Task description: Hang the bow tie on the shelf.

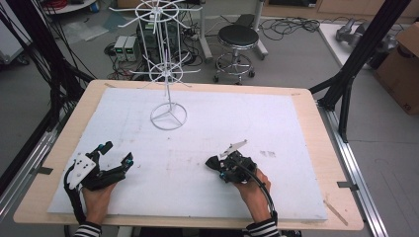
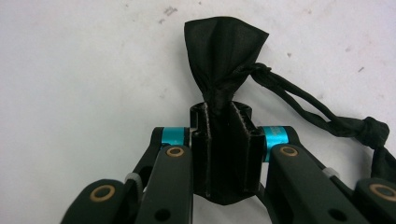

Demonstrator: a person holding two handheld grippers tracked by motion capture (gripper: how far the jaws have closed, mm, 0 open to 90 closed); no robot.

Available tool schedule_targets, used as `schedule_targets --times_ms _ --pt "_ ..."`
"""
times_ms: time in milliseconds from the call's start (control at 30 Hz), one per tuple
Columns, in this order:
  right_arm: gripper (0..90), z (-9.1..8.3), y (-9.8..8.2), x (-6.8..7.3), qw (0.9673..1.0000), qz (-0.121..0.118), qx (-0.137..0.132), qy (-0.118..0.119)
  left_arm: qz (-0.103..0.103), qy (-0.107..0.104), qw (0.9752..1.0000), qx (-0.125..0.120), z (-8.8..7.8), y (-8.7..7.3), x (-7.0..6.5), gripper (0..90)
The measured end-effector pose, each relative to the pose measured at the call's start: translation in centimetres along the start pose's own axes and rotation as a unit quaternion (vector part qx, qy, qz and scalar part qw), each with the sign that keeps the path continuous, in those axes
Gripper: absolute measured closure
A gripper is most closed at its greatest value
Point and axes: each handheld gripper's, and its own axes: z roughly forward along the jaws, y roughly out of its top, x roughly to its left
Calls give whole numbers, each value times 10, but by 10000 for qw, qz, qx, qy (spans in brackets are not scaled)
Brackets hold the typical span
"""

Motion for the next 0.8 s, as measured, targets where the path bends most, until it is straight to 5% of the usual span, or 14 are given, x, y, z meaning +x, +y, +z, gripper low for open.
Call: schedule_targets --times_ms 333,500,800 --pt "791 -13 1 -1 9973 29 -737 -10 7 -3 10000 6 0 0 0 163" --pt "791 -22 1 -3 9926 130 -1211 -29 14 -4 10000 0 0 0 0 163" --pt "790 -41 14 -4 9762 310 -2144 -19 31 -11 10000 -4 0 0 0 163"
